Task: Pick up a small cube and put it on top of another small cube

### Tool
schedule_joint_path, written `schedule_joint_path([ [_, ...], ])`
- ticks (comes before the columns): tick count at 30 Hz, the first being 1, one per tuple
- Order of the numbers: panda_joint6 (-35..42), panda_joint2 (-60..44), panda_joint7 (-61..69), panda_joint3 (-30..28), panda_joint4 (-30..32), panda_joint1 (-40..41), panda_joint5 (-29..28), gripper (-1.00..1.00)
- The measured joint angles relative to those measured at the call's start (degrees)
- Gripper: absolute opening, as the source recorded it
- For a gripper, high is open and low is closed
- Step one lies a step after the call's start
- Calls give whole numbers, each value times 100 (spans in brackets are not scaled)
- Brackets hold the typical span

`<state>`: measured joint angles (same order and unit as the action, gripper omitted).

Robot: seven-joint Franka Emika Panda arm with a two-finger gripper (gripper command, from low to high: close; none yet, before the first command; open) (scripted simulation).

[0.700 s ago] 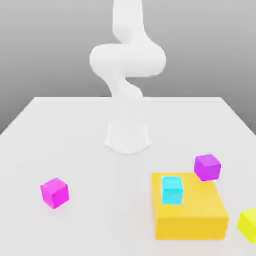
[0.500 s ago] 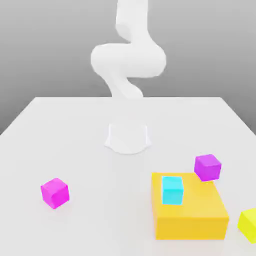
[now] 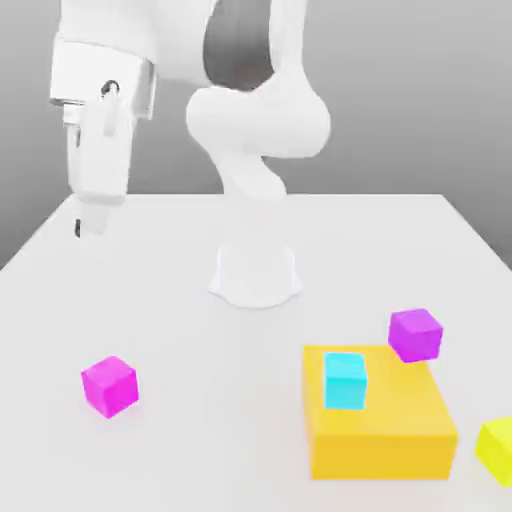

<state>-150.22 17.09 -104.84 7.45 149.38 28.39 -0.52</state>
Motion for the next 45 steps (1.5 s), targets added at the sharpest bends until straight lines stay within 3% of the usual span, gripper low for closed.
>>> schedule_joint_path([
  [14,-1090,-1699,-3489,-165,1040,1147,-35,0],
  [21,-2173,-3038,-4018,-477,926,941,-326,0],
  [22,-2312,-3210,-4030,-546,898,876,-345,-100],
  [28,-2401,-3297,-4039,-578,884,847,-358,-100],
  [35,-1441,-2138,-3805,-377,1082,968,-36,-100],
  [45,67,-595,-4699,939,998,-736,793,-100],
])
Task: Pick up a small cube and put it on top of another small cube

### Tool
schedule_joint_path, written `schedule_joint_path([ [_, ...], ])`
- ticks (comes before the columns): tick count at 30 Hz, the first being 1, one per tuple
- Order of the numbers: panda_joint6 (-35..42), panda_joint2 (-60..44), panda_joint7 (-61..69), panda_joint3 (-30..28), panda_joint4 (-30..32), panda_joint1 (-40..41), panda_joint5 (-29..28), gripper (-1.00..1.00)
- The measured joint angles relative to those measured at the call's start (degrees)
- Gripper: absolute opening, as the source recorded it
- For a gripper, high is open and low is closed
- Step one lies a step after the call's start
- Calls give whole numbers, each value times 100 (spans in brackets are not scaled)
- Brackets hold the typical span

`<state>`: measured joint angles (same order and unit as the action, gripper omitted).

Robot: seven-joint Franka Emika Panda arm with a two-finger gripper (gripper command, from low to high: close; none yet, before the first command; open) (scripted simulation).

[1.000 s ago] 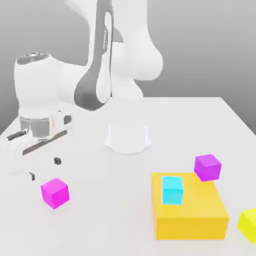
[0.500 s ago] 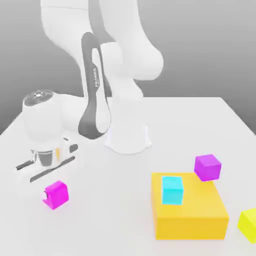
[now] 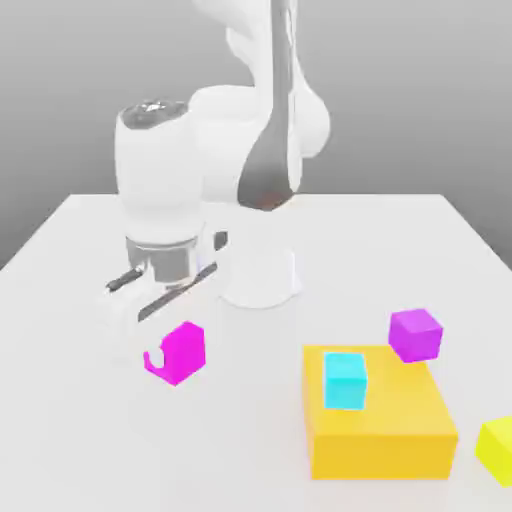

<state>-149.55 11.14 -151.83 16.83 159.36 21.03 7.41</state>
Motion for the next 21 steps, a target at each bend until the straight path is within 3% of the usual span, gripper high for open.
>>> schedule_joint_path([
  [11,1506,1461,-1089,1596,-148,-2360,1180,-100],
  [17,478,650,-1397,2134,91,-2329,1094,-100],
  [18,309,519,-1411,2225,127,-2266,1091,100],
  [21,309,519,-1411,2225,128,-2266,1091,100],
])
